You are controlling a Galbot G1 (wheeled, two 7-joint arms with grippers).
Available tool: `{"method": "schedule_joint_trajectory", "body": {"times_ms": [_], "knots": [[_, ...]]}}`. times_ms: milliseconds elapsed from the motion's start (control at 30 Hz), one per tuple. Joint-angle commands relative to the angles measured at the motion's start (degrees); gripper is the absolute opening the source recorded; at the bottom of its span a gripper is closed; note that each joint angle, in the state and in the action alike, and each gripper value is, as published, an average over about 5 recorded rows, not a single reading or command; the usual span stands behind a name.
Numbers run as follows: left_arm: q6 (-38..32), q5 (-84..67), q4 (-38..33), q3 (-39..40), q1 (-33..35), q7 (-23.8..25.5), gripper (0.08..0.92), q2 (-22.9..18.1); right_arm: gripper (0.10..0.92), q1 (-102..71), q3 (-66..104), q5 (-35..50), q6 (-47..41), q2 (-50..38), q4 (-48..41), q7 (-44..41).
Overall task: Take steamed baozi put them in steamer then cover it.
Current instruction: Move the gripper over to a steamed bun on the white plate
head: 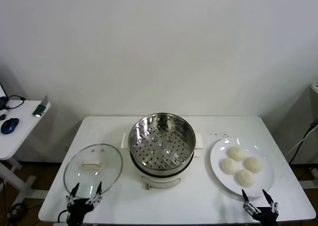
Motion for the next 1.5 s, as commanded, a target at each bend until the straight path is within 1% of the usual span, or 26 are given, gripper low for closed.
{"method": "schedule_joint_trajectory", "body": {"times_ms": [33, 100, 233, 300, 367, 467, 567, 633, 767, 833, 900, 1000, 1067, 1133, 1233, 1367, 1500], "knots": [[0.1, 0.0, 0.3, 0.0, -0.1, -0.1, 0.823, 0.1, 0.823, 0.8, 0.4, 0.1, -2.8, 0.1, 1.2, 0.1], [0.2, 0.0, 0.3, 0.0, -0.1, -0.1, 0.823, 0.1, 0.823, 2.7, 1.6, 0.2, -6.2, -0.4, 2.8, 0.1], [0.3, -0.1, 0.0, 0.1, 0.1, -0.1, 0.823, 0.2, 0.823, 12.1, 4.0, -0.2, -18.1, -4.5, 5.6, 1.4], [0.3, -0.2, -0.2, 0.2, 0.2, 0.0, 0.823, 0.3, 0.823, 19.0, 3.9, -0.4, -23.4, -8.1, 5.1, 1.2], [0.2, -0.2, -0.3, 0.2, 0.2, 0.0, 0.823, 0.4, 0.823, 26.7, 2.6, -0.8, -28.0, -12.8, 2.7, -0.9], [0.1, -0.2, -0.4, 0.2, 0.1, 0.0, 0.823, 0.4, 0.823, 37.8, -2.7, -2.8, -34.2, -22.0, -3.8, -8.9], [0.2, -0.3, -0.6, 0.3, -0.1, 0.0, 0.823, 0.4, 0.823, 48.5, -12.5, -6.1, -37.2, -31.3, -10.4, -18.9], [0.2, -0.2, -0.7, 0.4, -0.2, 0.1, 0.823, 0.4, 0.823, 57.6, -21.9, -9.4, -35.8, -36.3, -14.7, -26.8], [0.2, -0.2, -0.7, 0.4, -0.5, 0.1, 0.823, 0.3, 0.823, 77.4, -42.2, -22.1, -24.6, -42.9, -24.0, -46.1], [0.2, -0.1, -0.7, 0.4, -0.5, 0.1, 0.823, 0.3, 0.823, 86.9, -52.4, -26.5, -19.8, -44.0, -27.3, -52.8], [0.2, 0.0, -0.6, 0.5, -0.4, 0.1, 0.823, 0.3, 0.823, 97.8, -63.9, -28.9, -15.9, -44.4, -30.1, -58.6], [0.2, 0.2, -0.5, 0.6, -0.5, 0.1, 0.823, 0.4, 0.823, 115.6, -83.2, -28.3, -10.1, -43.3, -34.3, -66.0], [0.2, 0.2, -0.4, 0.6, -0.6, 0.1, 0.823, 0.5, 0.823, 126.6, -95.9, -26.3, -7.2, -41.2, -37.1, -69.4], [0.2, 0.3, -0.2, 0.6, -0.7, 0.1, 0.823, 0.6, 0.823, 135.6, -106.5, -25.0, -6.3, -38.3, -39.3, -71.4], [0.1, 0.4, 0.2, 0.6, -0.8, 0.1, 0.823, 0.7, 0.823, 143.0, -117.1, -23.4, -6.5, -33.5, -41.8, -72.5], [-0.2, 0.4, 0.3, 0.5, -0.8, 0.1, 0.823, 0.6, 0.823, 144.6, -122.4, -19.7, -8.9, -28.8, -42.8, -73.0], [-0.4, 0.5, 0.2, 0.3, -0.8, 0.1, 0.823, 0.3, 0.823, 138.1, -119.8, -18.8, -11.2, -27.0, -43.0, -72.2]]}}
